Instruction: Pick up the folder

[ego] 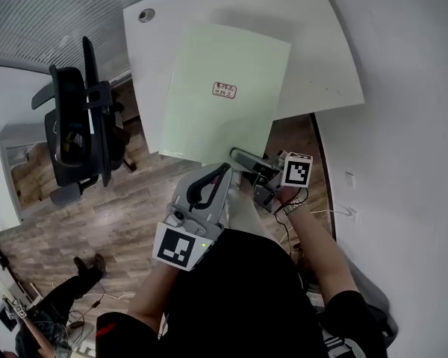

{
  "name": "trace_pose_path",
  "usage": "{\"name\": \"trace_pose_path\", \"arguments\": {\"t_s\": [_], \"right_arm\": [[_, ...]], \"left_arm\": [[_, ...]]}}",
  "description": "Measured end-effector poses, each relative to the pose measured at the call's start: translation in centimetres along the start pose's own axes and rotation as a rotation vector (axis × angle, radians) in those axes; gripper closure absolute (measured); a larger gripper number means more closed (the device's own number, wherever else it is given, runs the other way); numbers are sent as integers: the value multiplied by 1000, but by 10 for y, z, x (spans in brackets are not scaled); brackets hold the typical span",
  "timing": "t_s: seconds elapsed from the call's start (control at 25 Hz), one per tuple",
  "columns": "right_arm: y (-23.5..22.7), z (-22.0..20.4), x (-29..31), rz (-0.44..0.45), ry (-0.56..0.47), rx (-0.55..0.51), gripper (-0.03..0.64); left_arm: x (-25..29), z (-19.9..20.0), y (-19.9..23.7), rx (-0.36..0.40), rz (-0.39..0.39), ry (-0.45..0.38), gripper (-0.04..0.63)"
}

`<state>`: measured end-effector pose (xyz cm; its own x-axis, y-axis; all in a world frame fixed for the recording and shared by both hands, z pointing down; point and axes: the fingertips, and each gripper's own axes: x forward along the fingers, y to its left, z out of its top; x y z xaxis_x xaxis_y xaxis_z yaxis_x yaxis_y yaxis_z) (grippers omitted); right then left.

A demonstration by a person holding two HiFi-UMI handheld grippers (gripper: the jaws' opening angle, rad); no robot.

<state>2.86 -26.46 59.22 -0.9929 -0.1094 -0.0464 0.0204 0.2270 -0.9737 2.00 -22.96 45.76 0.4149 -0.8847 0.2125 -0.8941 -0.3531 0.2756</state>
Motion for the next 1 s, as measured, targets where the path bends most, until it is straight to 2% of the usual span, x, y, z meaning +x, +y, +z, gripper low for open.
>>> {"name": "trace_pose_path", "arguments": {"t_s": [0.28, 0.48, 0.8, 1.0], "right_arm": [[43, 23, 16, -57, -35, -137, 333], [92, 22, -9, -70, -80, -184, 333], [169, 30, -37, -110, -172, -300, 333], [223, 30, -55, -98, -243, -364, 333]], "left_arm": [[-5, 31, 12, 37, 33, -100, 591], [-24, 49, -23, 106, 43, -171, 591], [-54, 75, -44, 137, 74, -237, 591], [-71, 93, -59, 146, 80, -291, 591]]}}
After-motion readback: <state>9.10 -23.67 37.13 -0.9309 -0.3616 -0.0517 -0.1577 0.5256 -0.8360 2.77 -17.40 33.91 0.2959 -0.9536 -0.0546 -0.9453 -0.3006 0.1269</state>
